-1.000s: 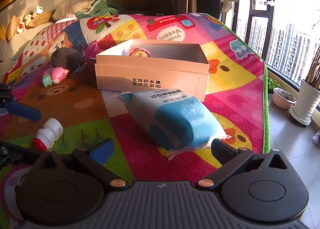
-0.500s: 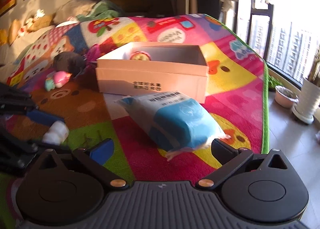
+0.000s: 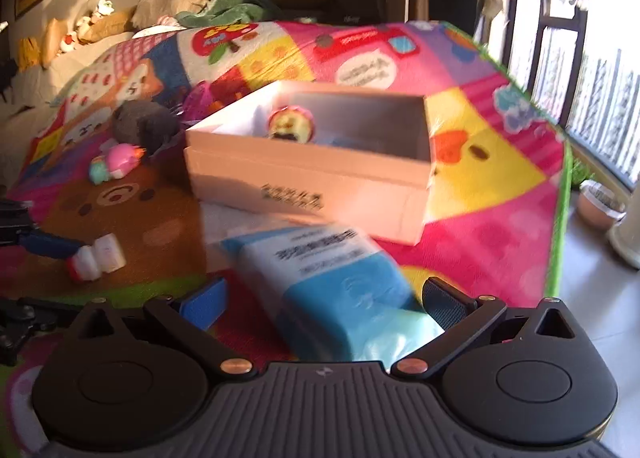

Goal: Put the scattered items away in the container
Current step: 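Lift the wet-wipe pack with the right gripper while the left grasps the red-capped white bottle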

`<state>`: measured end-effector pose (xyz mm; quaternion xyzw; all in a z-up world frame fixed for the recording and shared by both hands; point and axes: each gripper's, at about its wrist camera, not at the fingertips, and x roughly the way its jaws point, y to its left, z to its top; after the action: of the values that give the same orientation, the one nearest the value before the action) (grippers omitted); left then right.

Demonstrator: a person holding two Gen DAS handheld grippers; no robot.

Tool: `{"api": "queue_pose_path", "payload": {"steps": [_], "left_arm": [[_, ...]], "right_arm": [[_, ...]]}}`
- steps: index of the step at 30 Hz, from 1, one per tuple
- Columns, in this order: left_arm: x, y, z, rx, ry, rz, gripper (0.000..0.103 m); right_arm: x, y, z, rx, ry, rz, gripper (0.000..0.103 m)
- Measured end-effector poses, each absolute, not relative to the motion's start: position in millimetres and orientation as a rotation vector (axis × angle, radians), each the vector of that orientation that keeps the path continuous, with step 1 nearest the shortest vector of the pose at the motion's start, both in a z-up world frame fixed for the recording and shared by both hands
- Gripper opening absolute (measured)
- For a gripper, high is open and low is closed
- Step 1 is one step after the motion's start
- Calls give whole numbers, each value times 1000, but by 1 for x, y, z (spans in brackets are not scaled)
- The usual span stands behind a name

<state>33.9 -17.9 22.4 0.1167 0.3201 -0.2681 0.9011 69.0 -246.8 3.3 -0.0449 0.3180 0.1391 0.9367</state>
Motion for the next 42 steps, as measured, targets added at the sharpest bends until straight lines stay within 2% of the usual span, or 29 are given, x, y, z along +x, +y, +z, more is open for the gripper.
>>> {"api": "queue_pose_path", "payload": {"steps": [6,10,15,20,23,25,26,27,28,29,32,35,37,42], "left_arm": [[40,-13,20,268,669,-501,71],[45,-7,19,344,647,-392,83],[54,7,26,413,631,-276,83],[56,19,40,197,694,-345,84],[49,5,39,173,691,-372,84],[45,-5,37,181,679,-375,84],[45,-10,36,185,674,-371,84],[45,-13,35,188,670,-364,83],[46,-16,33,193,665,-355,83],[47,-19,32,201,660,-345,82],[53,-21,27,200,671,-321,66],[56,-20,23,187,675,-318,60],[57,-19,20,189,680,-320,50],[39,-29,27,246,661,-392,50]], "right_arm": [[36,-232,11,-133,601,391,103],[41,-234,8,-137,601,310,103],[48,-239,0,-85,636,270,103],[51,-236,5,-50,612,260,103],[69,-230,7,-38,609,199,103],[84,-227,5,-29,625,185,97],[91,-225,3,-30,649,192,77],[96,-224,1,-30,681,201,56],[97,-224,0,-22,696,209,54],[95,-224,0,-20,689,206,54],[79,-227,1,-28,679,216,54],[60,-236,2,-28,680,199,54],[49,-243,1,-19,687,188,54],[21,-253,5,-34,692,173,54]]}}
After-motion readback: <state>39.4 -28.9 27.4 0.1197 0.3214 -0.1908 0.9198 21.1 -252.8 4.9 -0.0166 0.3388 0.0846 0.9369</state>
